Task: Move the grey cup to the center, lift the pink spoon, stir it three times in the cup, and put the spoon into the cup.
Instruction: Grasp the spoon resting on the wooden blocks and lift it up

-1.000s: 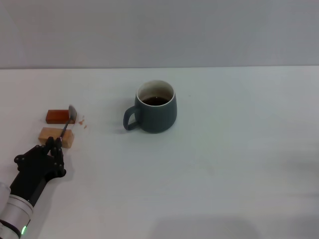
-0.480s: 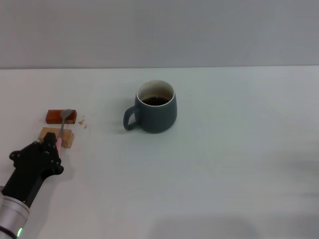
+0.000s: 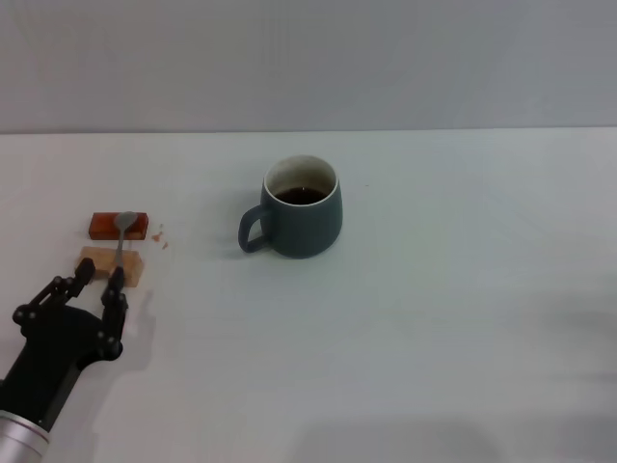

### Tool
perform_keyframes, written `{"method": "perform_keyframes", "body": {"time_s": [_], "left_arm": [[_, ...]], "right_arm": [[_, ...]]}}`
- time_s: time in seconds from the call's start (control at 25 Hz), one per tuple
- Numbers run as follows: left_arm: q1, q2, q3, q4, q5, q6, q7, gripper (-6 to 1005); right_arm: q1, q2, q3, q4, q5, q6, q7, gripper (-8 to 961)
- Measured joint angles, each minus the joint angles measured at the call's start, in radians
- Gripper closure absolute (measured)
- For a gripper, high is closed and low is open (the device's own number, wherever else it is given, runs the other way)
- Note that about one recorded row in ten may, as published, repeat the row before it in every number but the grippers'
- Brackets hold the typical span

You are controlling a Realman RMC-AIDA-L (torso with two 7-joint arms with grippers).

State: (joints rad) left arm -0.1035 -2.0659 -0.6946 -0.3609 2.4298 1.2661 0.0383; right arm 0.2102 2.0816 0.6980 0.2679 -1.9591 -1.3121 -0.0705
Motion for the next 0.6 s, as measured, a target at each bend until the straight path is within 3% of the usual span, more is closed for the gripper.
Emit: {"method": "perform_keyframes", "body": {"time_s": [0.28, 0.6], "left_arm": [[-0.022, -0.002, 0.0, 0.001, -0.004, -0.09, 0.001, 666], [-0.038, -0.004, -0.023, 0.008, -0.01, -0.132, 0.003, 366]], "right_arm": [[0.001, 0.0, 0.0, 0.002, 0.0, 0.0, 0.0, 955], [0.001, 0.0, 0.0, 0.001, 0.0, 0.0, 0.0, 954]]}}
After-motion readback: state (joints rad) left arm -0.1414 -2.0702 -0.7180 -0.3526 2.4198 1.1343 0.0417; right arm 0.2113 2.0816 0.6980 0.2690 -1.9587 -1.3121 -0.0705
